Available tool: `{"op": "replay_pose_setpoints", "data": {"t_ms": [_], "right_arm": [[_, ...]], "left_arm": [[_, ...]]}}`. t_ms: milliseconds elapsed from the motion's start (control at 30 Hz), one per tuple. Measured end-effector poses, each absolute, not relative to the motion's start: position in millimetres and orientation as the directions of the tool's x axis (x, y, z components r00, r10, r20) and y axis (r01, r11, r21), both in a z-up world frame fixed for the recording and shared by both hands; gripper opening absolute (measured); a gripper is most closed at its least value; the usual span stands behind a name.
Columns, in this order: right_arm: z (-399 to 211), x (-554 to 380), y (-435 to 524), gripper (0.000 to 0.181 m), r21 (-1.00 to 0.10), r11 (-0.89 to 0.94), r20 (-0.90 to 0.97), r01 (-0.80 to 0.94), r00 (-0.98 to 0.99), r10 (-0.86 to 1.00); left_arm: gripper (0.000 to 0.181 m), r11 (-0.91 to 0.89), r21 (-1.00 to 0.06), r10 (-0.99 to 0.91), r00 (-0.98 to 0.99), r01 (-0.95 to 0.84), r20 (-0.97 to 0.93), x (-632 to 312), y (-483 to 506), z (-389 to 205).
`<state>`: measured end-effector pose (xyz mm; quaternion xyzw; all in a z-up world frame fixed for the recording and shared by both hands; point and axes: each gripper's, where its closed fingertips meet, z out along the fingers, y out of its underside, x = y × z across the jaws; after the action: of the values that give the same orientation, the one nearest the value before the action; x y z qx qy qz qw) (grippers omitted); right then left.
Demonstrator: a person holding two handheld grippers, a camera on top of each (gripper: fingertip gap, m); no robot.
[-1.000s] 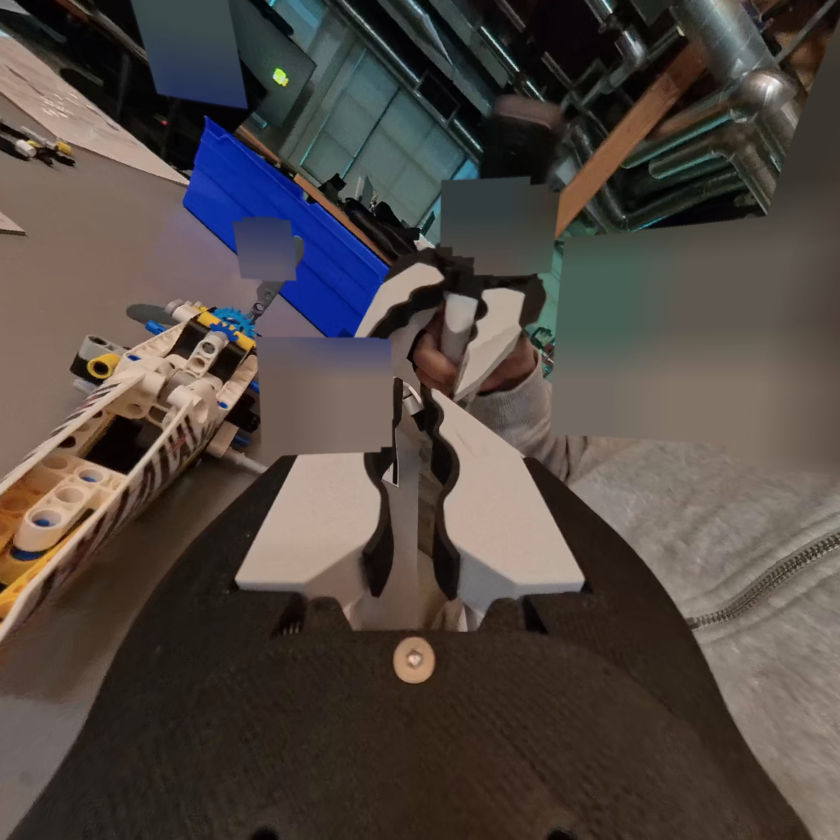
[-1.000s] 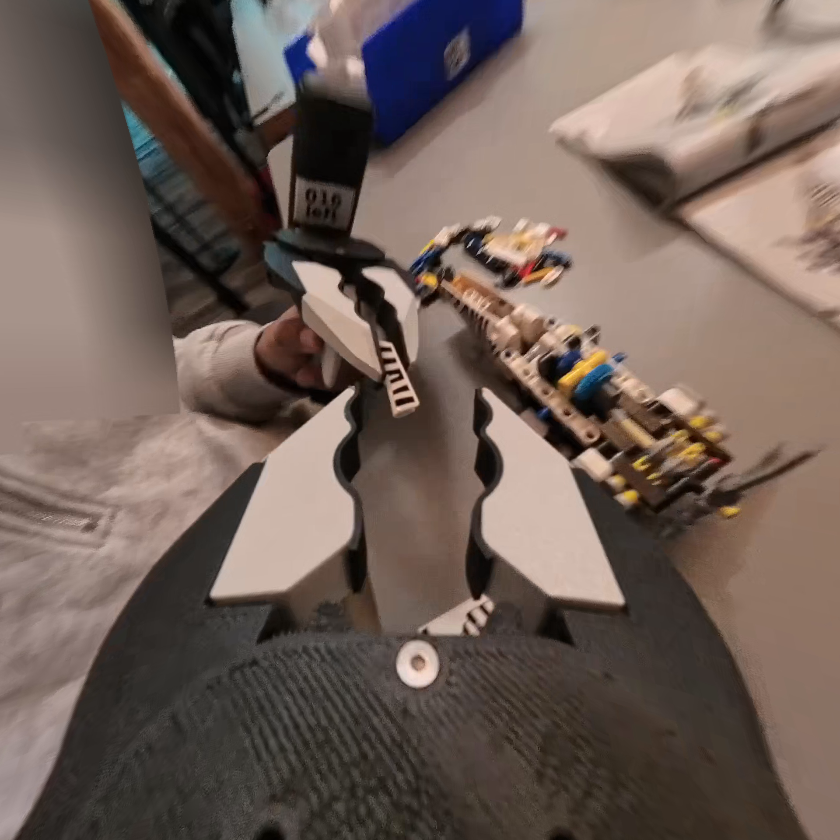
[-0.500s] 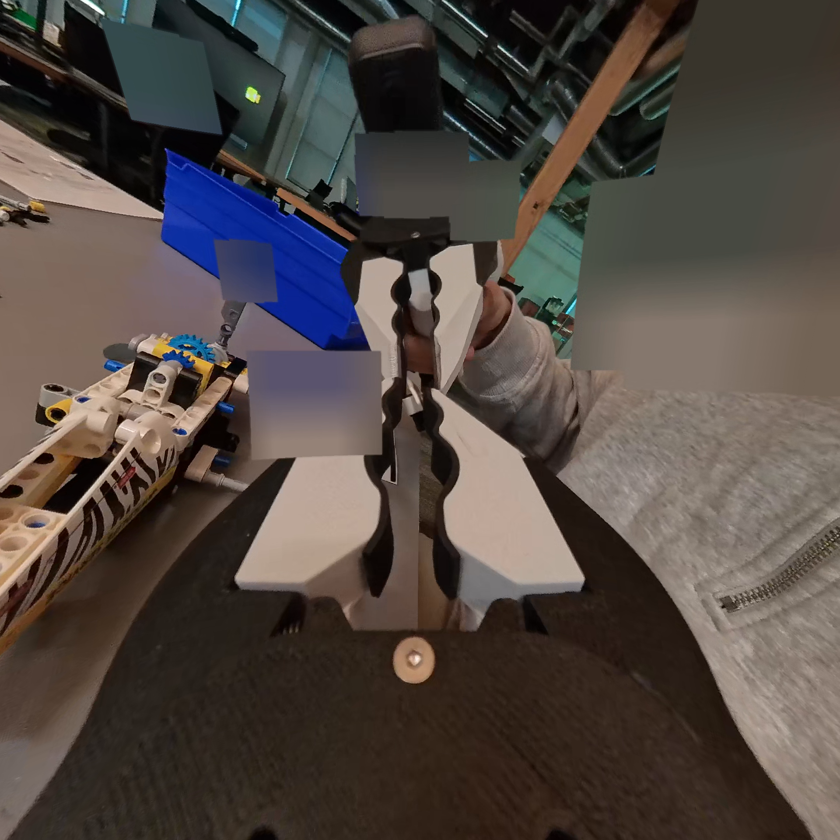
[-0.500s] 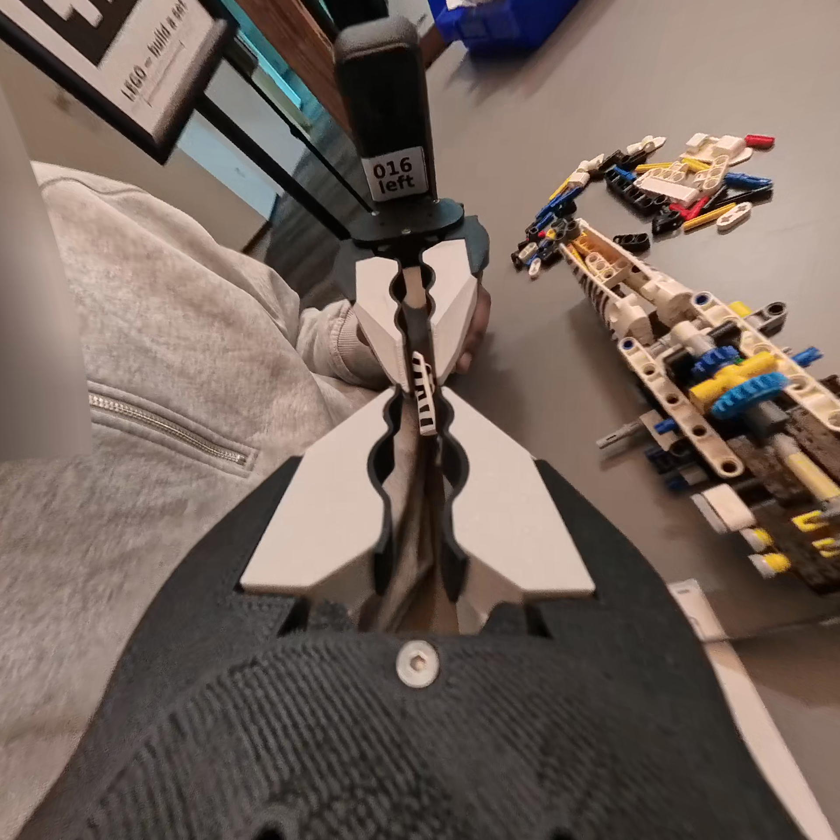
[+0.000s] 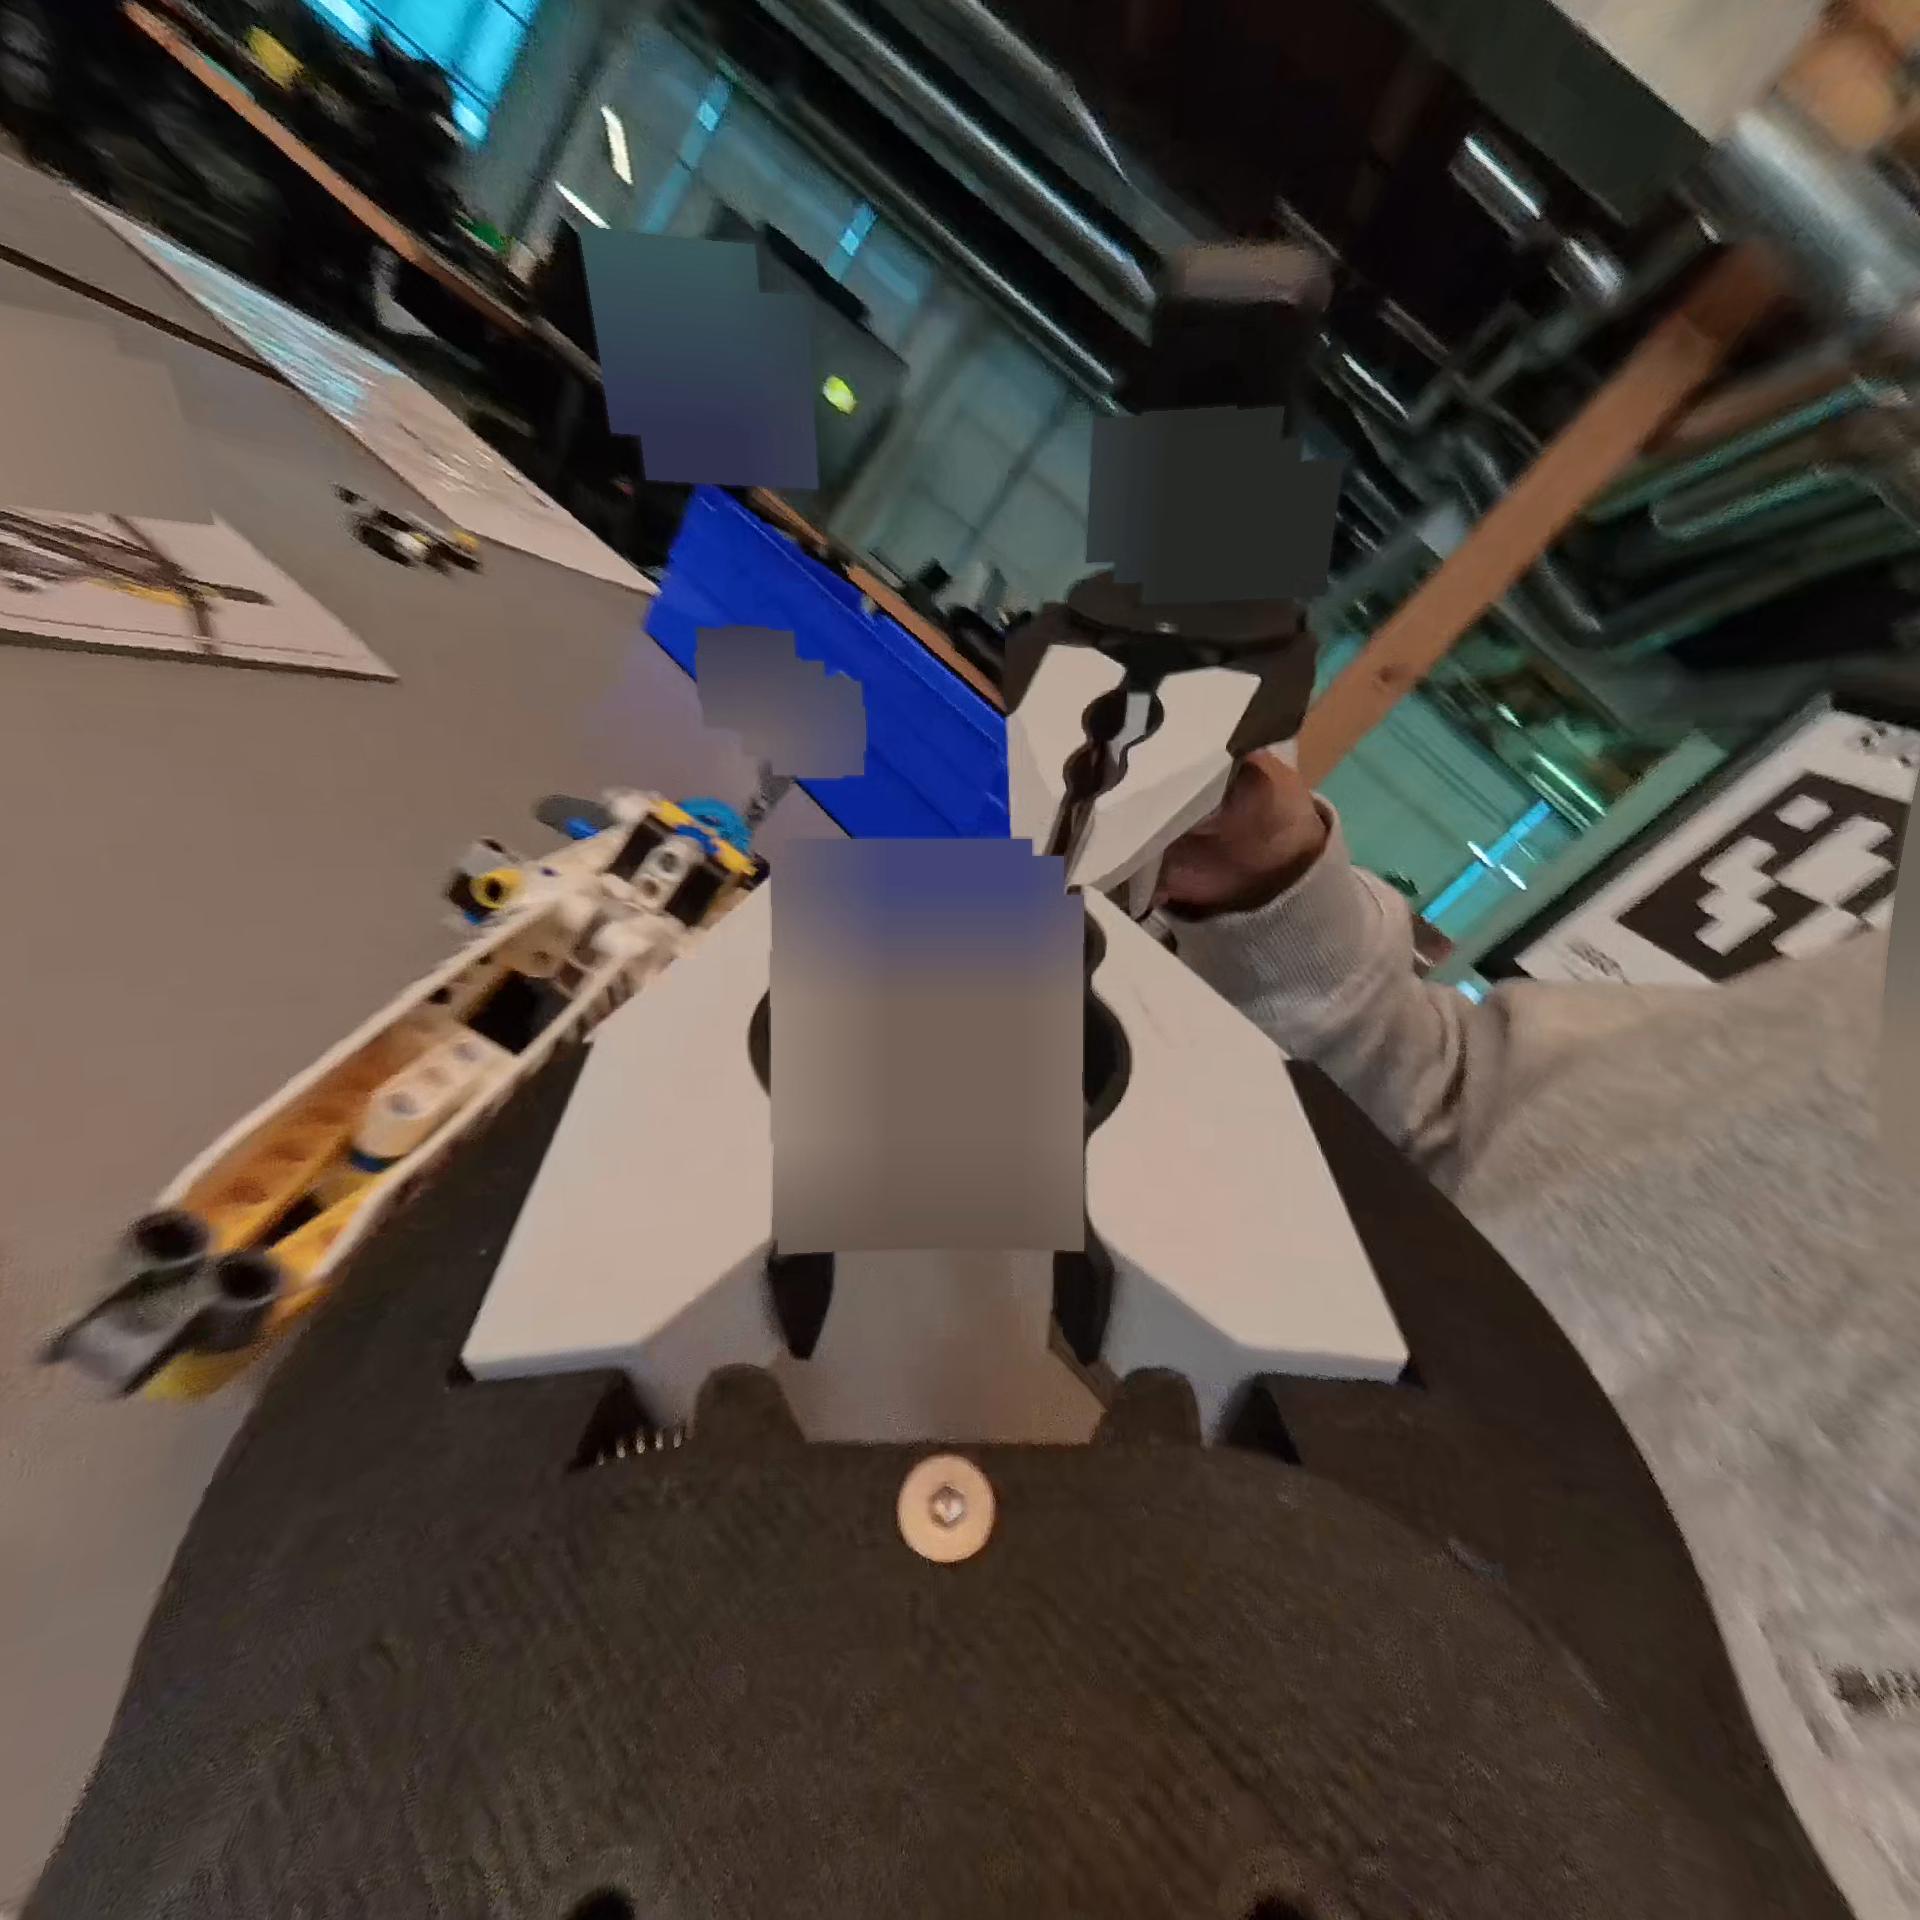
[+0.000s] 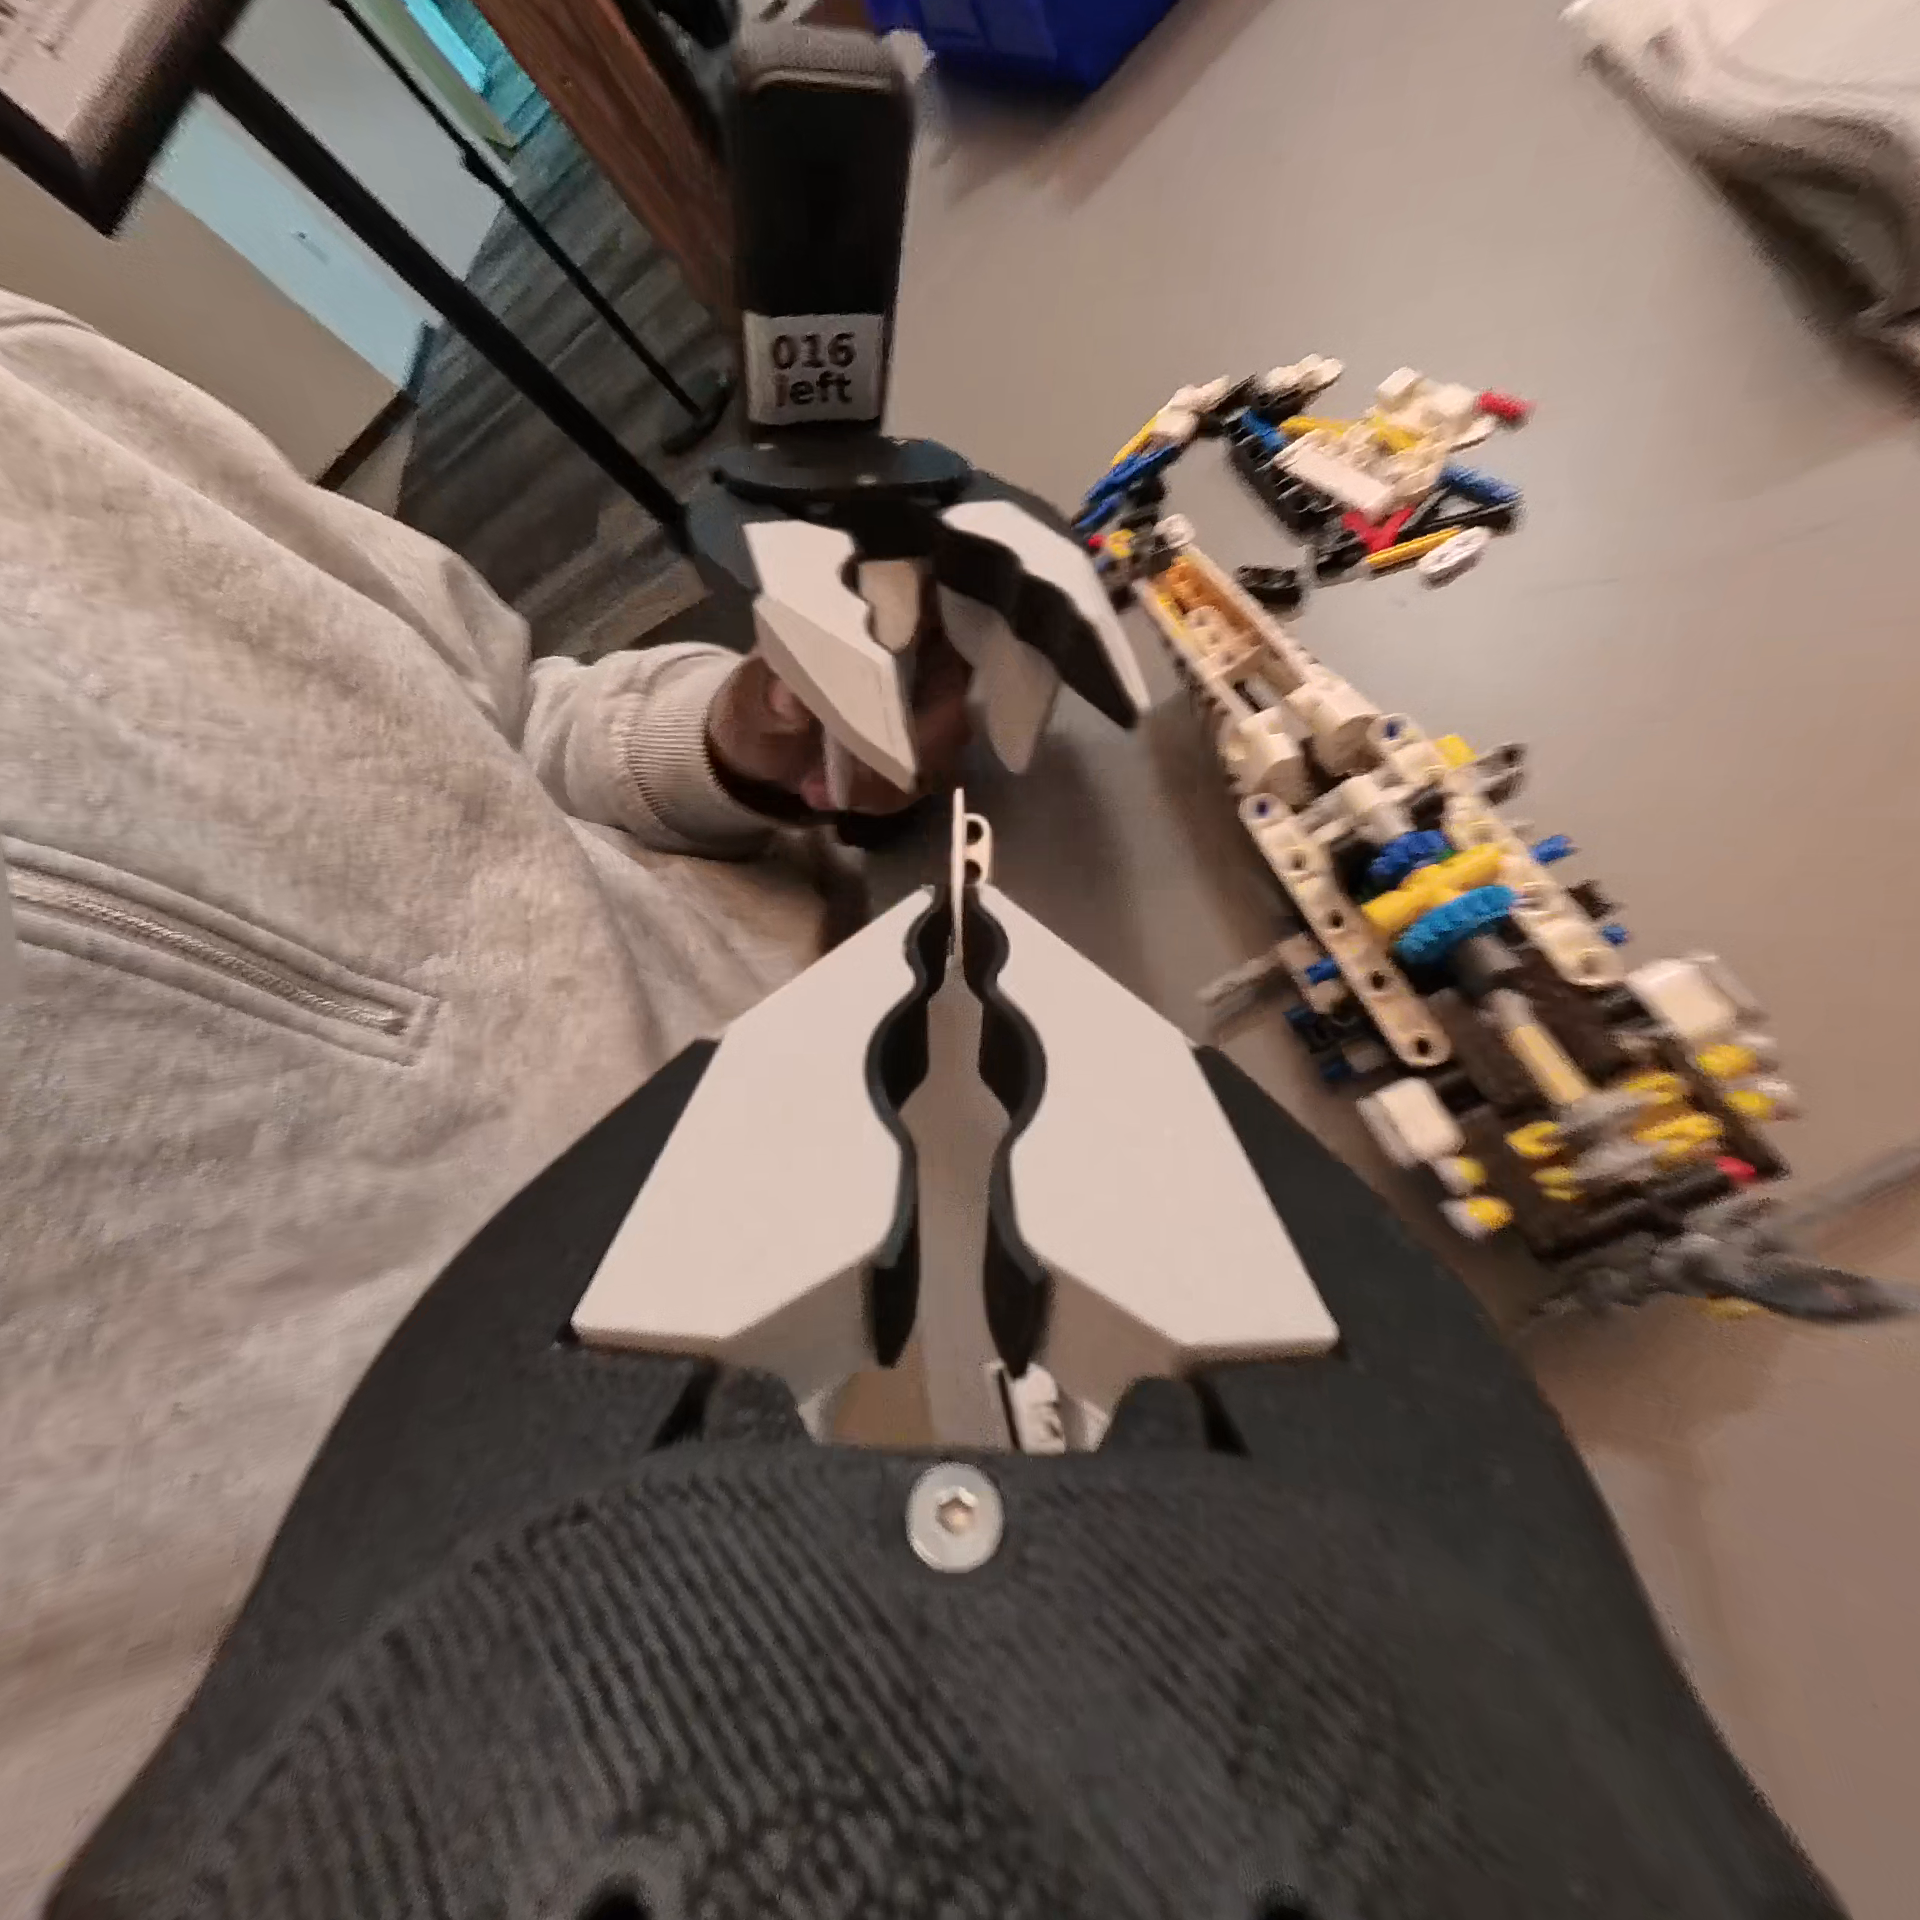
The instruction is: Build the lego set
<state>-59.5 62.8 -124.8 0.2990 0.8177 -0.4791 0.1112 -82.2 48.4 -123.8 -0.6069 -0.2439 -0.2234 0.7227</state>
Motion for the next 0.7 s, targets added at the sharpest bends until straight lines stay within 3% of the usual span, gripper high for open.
{"op": "replay_pose_setpoints", "data": {"t_ms": [200, 700], "right_arm": [[-134.8, -105.3, 88.9, 0.000, -0.757, 0.532, -0.102, 0.379, -0.873, 0.476], [-166.8, -110.3, 74.2, 0.000, -0.653, 0.689, -0.104, 0.313, -0.939, 0.328]], "left_arm": [[0.046, 0.184, -0.793, 0.102, 0.791, 0.581, 0.603, -95.0, 46.0, -129.1], [0.031, 0.157, -0.744, 0.192, 0.719, 0.649, 0.668, -109.1, 47.9, -146.1]]}}
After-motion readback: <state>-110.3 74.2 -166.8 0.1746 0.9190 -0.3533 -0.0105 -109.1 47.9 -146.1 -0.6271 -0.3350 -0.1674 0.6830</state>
